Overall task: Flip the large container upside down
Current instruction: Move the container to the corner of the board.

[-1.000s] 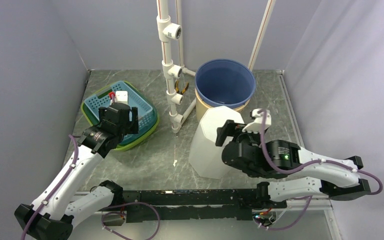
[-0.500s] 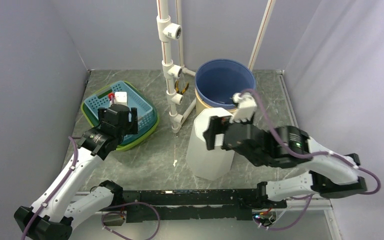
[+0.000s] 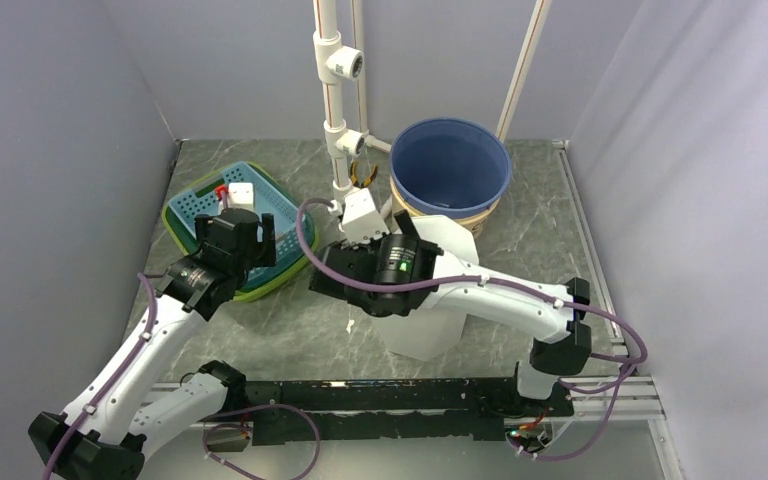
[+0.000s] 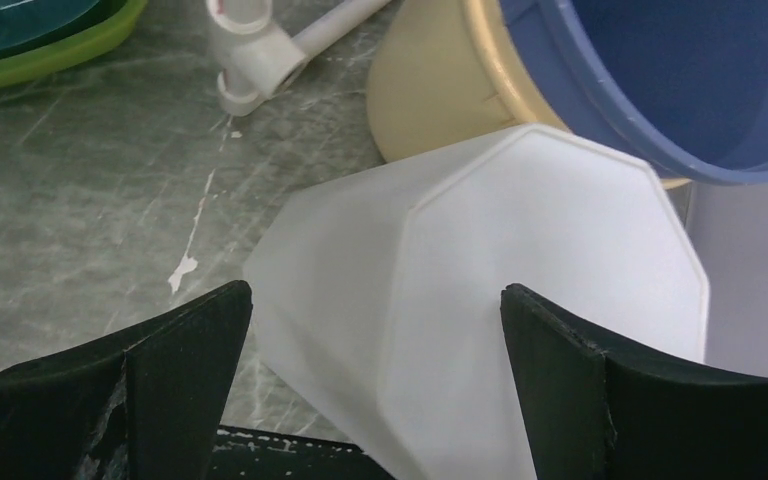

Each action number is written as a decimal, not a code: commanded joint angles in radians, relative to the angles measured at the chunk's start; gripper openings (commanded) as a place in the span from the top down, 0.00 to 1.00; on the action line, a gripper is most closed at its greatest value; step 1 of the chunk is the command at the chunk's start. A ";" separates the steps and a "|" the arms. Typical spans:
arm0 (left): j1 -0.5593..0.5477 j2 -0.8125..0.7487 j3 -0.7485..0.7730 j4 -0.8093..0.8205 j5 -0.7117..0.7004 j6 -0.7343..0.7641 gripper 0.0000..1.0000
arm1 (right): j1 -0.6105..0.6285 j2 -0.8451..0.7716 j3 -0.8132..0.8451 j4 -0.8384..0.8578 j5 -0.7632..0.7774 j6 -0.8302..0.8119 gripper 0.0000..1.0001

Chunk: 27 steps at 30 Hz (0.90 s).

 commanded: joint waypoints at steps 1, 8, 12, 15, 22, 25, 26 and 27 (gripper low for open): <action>0.002 -0.004 -0.001 0.044 -0.017 0.021 0.10 | -0.050 -0.061 -0.015 -0.050 0.024 0.020 0.00; 0.002 0.017 -0.004 0.047 -0.021 0.023 0.09 | -0.129 -0.196 -0.221 -0.049 -0.015 0.033 0.00; 0.002 0.030 0.001 0.053 -0.005 0.030 0.10 | -0.175 -0.265 -0.310 -0.050 -0.034 -0.035 0.00; 0.002 0.036 0.005 0.052 -0.005 0.031 0.10 | -0.234 -0.313 -0.376 -0.050 -0.050 -0.064 0.00; 0.003 0.042 0.002 0.054 -0.014 0.031 0.09 | -0.404 -0.426 -0.374 -0.003 -0.097 -0.116 0.00; 0.002 0.050 0.002 0.058 -0.003 0.033 0.09 | -0.412 -0.460 -0.317 0.063 -0.165 -0.154 0.00; 0.002 0.054 0.005 0.058 0.000 0.033 0.10 | -0.413 -0.470 -0.294 0.068 -0.185 -0.150 0.00; 0.002 0.057 0.006 0.057 0.002 0.033 0.10 | -0.428 -0.473 -0.263 0.039 -0.211 -0.128 0.00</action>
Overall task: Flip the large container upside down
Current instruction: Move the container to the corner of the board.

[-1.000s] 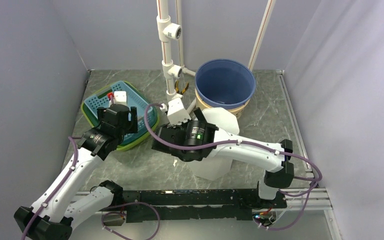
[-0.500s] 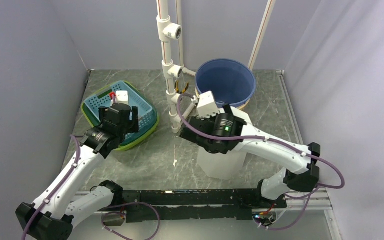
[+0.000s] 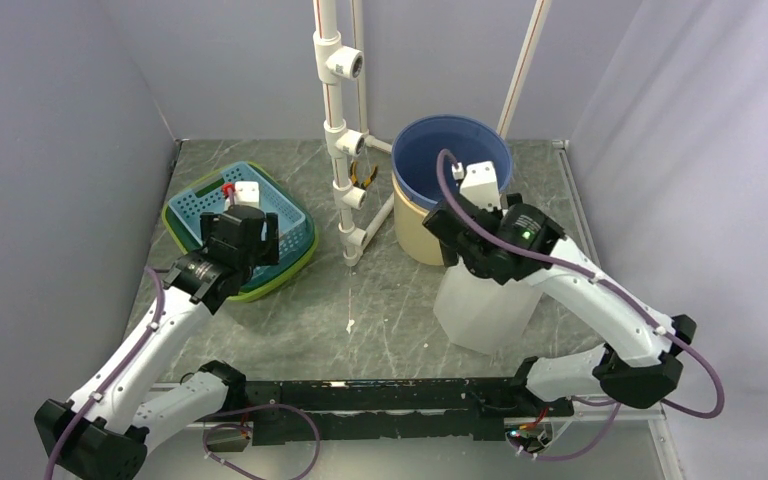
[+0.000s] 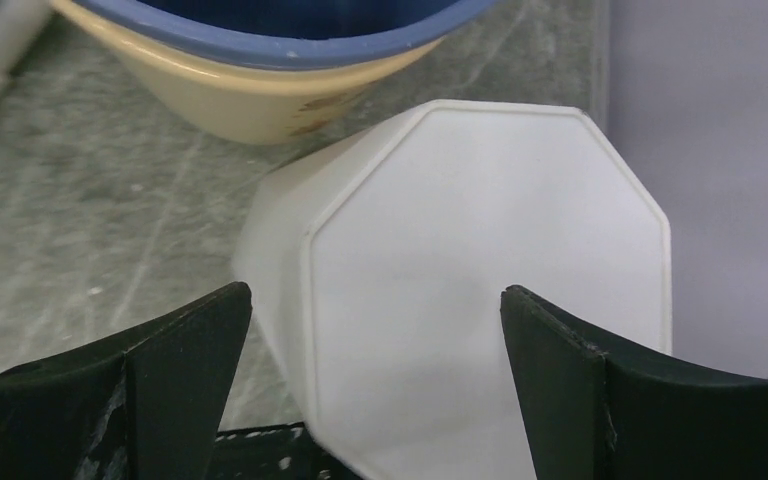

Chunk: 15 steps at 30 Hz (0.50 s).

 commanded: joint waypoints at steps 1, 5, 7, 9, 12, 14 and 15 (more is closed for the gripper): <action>0.002 0.015 0.008 0.040 0.003 0.021 0.10 | -0.048 -0.039 0.163 -0.015 -0.152 0.016 0.00; 0.002 0.015 0.006 0.036 0.004 0.018 0.10 | -0.085 -0.052 0.255 -0.040 -0.310 0.047 0.00; 0.002 0.015 0.002 0.044 0.007 0.022 0.10 | -0.085 -0.089 0.253 -0.031 -0.343 0.102 0.00; 0.002 0.021 0.005 0.044 0.011 0.024 0.10 | -0.084 -0.130 0.226 0.004 -0.444 0.111 0.00; 0.002 0.032 0.010 0.037 0.007 0.023 0.10 | -0.084 -0.196 0.161 0.035 -0.604 0.122 0.01; 0.002 0.038 0.012 0.035 0.001 0.024 0.10 | -0.084 -0.243 0.099 0.070 -0.702 0.124 0.01; 0.003 0.039 0.012 0.037 -0.002 0.026 0.10 | -0.084 -0.269 0.053 0.096 -0.748 0.121 0.01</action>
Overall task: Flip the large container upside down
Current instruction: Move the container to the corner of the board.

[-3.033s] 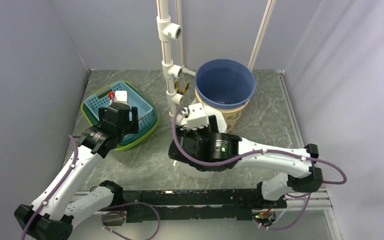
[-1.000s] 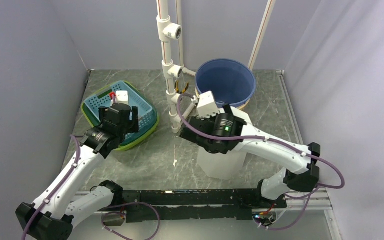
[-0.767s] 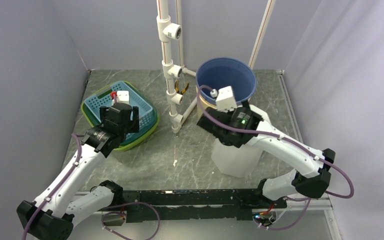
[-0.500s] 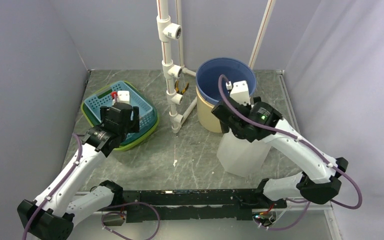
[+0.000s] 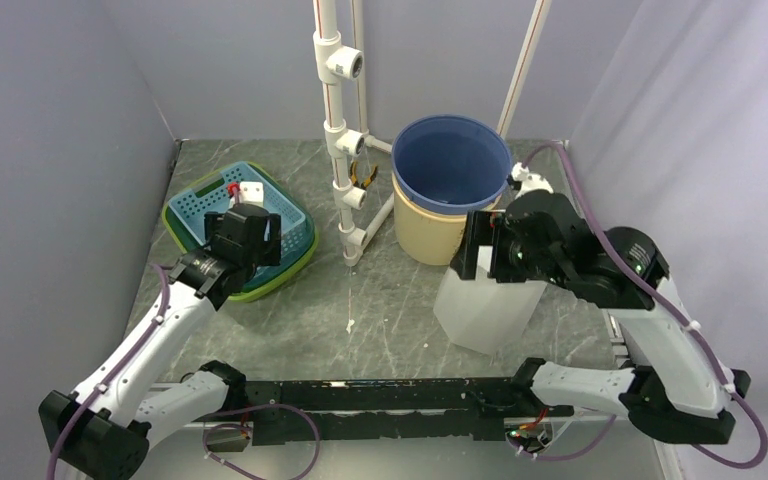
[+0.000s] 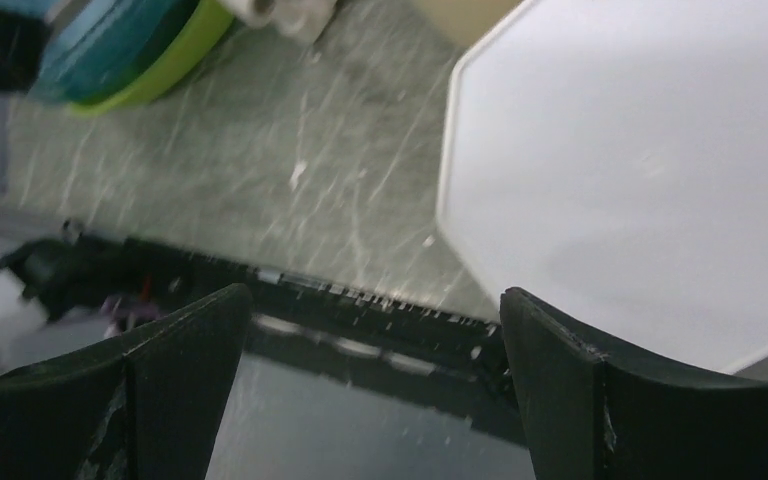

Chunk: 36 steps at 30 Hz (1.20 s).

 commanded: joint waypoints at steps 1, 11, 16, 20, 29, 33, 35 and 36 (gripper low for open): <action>0.002 0.010 0.011 0.041 -0.011 0.023 0.10 | 0.001 -0.093 -0.154 0.104 -0.278 0.026 0.01; 0.004 0.032 0.013 0.050 0.001 0.028 0.10 | 0.000 -0.066 -0.261 -0.043 0.094 0.163 0.00; 0.003 0.050 0.019 0.046 0.003 0.026 0.11 | -0.016 0.038 -0.316 -0.062 0.347 0.274 0.00; 0.004 0.048 0.015 0.044 0.003 0.025 0.11 | -0.053 0.072 -0.316 -0.059 0.424 0.287 0.00; 0.004 0.062 0.015 0.056 0.018 0.034 0.11 | -0.288 -0.077 -0.492 0.184 0.322 0.114 0.00; 0.003 0.076 0.019 0.055 0.017 0.037 0.11 | -0.448 -0.116 -0.568 0.308 0.195 0.022 0.00; 0.003 0.082 0.020 0.058 0.015 0.038 0.11 | -0.531 -0.117 -0.591 0.368 0.134 -0.030 0.00; 0.004 0.085 0.020 0.059 0.015 0.039 0.11 | -0.572 -0.112 -0.591 0.387 0.112 -0.046 0.00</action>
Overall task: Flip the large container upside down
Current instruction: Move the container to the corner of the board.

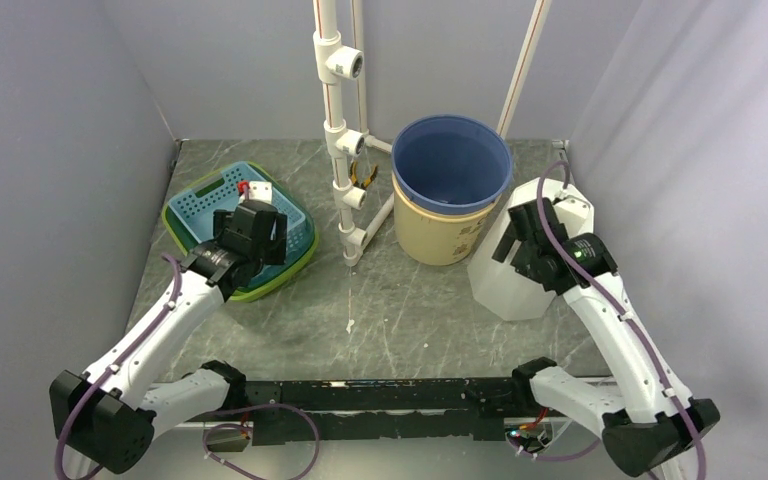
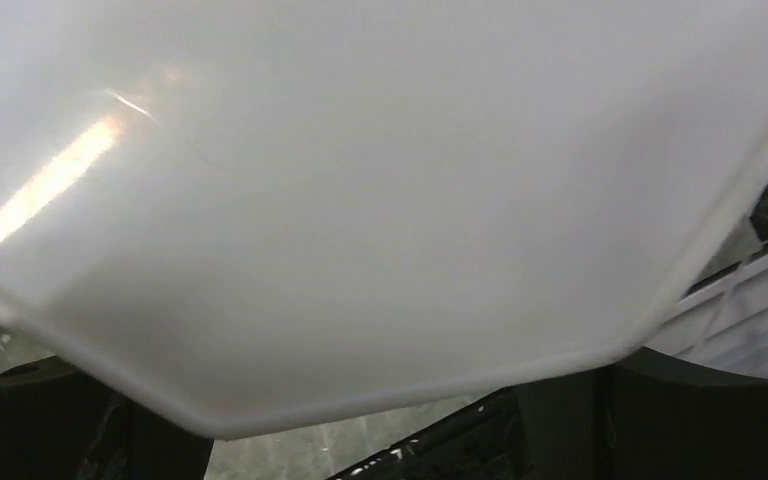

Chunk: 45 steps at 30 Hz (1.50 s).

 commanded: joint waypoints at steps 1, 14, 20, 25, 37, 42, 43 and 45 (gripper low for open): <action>0.004 0.012 0.023 0.034 0.002 0.028 0.11 | -0.159 0.006 -0.025 0.193 -0.136 -0.144 0.00; 0.004 0.002 0.019 0.032 0.008 0.023 0.11 | -0.497 0.248 0.154 0.430 -0.388 -0.394 0.00; 0.004 0.000 0.020 0.034 0.013 0.023 0.11 | -0.543 0.359 0.204 0.556 -0.591 -0.519 0.00; 0.004 -0.007 0.021 0.025 0.013 0.013 0.11 | -0.550 0.337 0.235 0.487 -0.535 -0.438 0.00; 0.004 -0.002 0.022 0.030 0.032 0.014 0.12 | -0.584 0.110 -0.024 0.541 -0.473 -0.462 0.01; 0.004 -0.004 0.021 0.033 0.031 0.017 0.12 | -0.649 0.235 0.067 0.591 -0.530 -0.461 0.02; 0.004 -0.005 0.020 0.032 0.031 0.016 0.11 | -0.650 0.260 0.087 0.620 -0.540 -0.470 0.04; 0.004 0.000 0.020 0.030 0.032 0.016 0.11 | -0.651 0.305 0.105 0.684 -0.505 -0.467 0.08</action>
